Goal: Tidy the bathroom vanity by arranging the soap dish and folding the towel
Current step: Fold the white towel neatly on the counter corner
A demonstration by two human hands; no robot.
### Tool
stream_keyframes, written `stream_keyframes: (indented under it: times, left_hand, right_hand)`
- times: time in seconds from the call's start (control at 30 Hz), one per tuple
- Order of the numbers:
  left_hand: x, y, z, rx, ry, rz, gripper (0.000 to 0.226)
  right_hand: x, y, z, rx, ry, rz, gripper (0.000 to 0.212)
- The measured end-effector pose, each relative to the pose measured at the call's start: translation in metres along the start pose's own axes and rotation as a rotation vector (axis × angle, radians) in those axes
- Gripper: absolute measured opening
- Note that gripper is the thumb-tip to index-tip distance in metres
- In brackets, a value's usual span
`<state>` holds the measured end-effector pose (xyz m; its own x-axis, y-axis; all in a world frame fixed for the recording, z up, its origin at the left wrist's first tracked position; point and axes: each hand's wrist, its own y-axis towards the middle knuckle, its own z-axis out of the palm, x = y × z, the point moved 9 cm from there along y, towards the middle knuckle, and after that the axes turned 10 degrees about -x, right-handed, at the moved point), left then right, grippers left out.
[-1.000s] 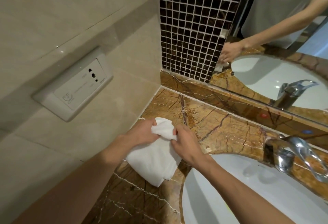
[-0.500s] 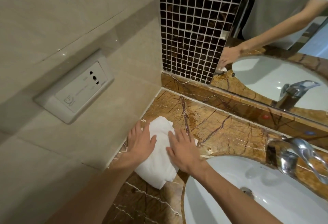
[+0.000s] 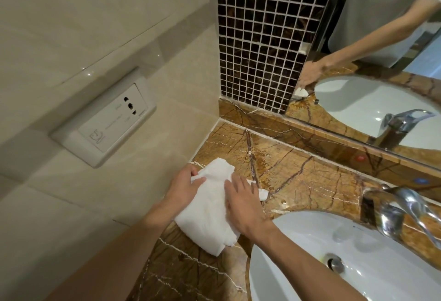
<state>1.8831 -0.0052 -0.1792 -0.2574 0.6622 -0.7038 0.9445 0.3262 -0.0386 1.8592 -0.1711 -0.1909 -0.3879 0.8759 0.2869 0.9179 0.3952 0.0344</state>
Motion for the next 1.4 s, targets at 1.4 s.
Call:
stream_keyframes:
  times: [1.4]
  left_hand:
    - [-0.014,-0.046,0.079,0.166,0.733,0.615,0.063]
  right_hand:
    - [-0.016,-0.017,0.02,0.112,-0.033,-0.072,0.06]
